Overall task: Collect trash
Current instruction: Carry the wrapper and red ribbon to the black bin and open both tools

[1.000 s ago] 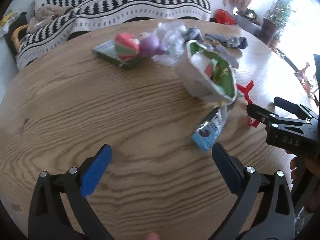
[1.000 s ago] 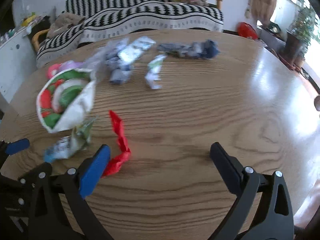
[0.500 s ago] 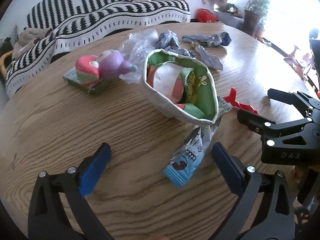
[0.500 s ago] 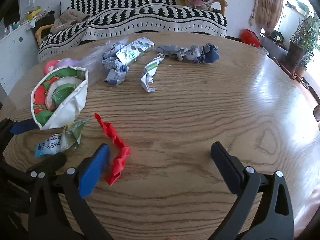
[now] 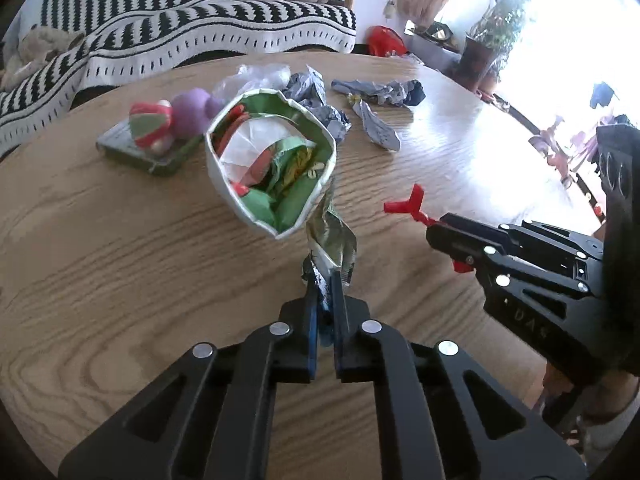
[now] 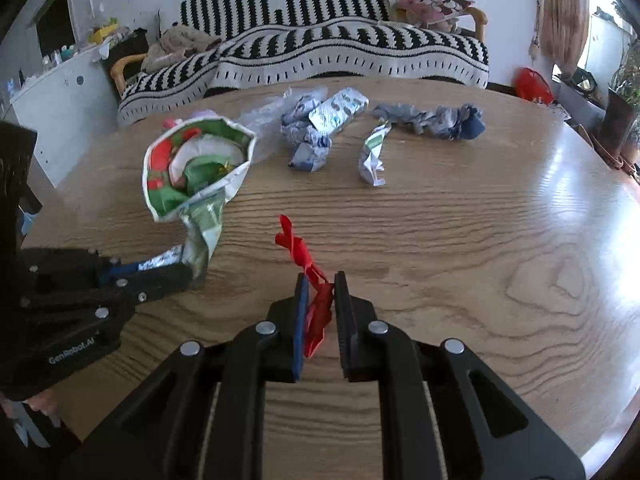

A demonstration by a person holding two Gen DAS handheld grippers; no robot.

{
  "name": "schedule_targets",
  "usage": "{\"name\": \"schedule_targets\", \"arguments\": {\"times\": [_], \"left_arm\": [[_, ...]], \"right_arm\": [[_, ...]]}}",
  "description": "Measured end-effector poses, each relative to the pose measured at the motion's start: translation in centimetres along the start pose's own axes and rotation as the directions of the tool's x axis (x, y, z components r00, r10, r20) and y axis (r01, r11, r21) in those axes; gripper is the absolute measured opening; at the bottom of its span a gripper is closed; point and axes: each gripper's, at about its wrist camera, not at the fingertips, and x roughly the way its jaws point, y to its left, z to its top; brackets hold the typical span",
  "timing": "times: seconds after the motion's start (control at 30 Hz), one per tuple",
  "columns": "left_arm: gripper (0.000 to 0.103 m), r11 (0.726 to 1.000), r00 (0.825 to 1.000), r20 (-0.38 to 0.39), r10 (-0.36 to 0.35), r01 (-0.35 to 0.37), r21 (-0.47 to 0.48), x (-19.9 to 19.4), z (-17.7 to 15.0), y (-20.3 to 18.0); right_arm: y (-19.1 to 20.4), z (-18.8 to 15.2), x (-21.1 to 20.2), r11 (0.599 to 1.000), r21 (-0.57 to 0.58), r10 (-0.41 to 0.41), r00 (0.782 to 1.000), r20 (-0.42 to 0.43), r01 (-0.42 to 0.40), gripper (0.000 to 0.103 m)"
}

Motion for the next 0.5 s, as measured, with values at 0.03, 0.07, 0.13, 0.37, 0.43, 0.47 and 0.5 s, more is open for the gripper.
{"name": "schedule_targets", "arguments": {"times": [0.03,0.07,0.13,0.37,0.43,0.47,0.5], "left_arm": [[0.005,1.000,1.000,0.003,0.002,-0.002,0.003,-0.2,-0.1,-0.1],[0.005,1.000,1.000,0.009,0.008,-0.008,0.006,-0.5,-0.2,-0.3],[0.005,1.000,1.000,0.021,0.016,-0.016,0.012,-1.2,-0.1,-0.5],[0.005,1.000,0.999,0.030,0.019,-0.019,0.006,-2.6,-0.2,-0.5],[0.005,1.000,0.999,0.028,0.024,-0.024,0.004,-2.8,-0.3,-0.4],[0.005,1.000,0.999,0.027,0.024,-0.024,0.003,-2.9,-0.4,-0.4],[0.005,1.000,0.999,0.028,0.024,-0.024,0.003,-3.1,-0.5,-0.5]], "right_arm": [[-0.1,0.1,-0.2,1.000,0.012,0.005,1.000,0.003,-0.006,0.013],[-0.2,0.1,-0.4,1.000,0.016,0.003,1.000,0.007,-0.003,0.013],[-0.3,0.1,-0.9,1.000,0.026,0.006,1.000,0.010,-0.007,0.013],[0.2,-0.2,-2.5,1.000,0.029,0.010,1.000,0.029,-0.011,0.013],[-0.1,-0.5,-2.5,0.999,0.042,0.012,1.000,0.020,-0.013,0.013],[-0.1,-0.6,-2.7,0.999,0.047,0.014,1.000,0.020,-0.015,0.013],[-0.1,-0.7,-3.1,0.999,0.049,0.014,1.000,0.026,-0.015,0.013]]}}
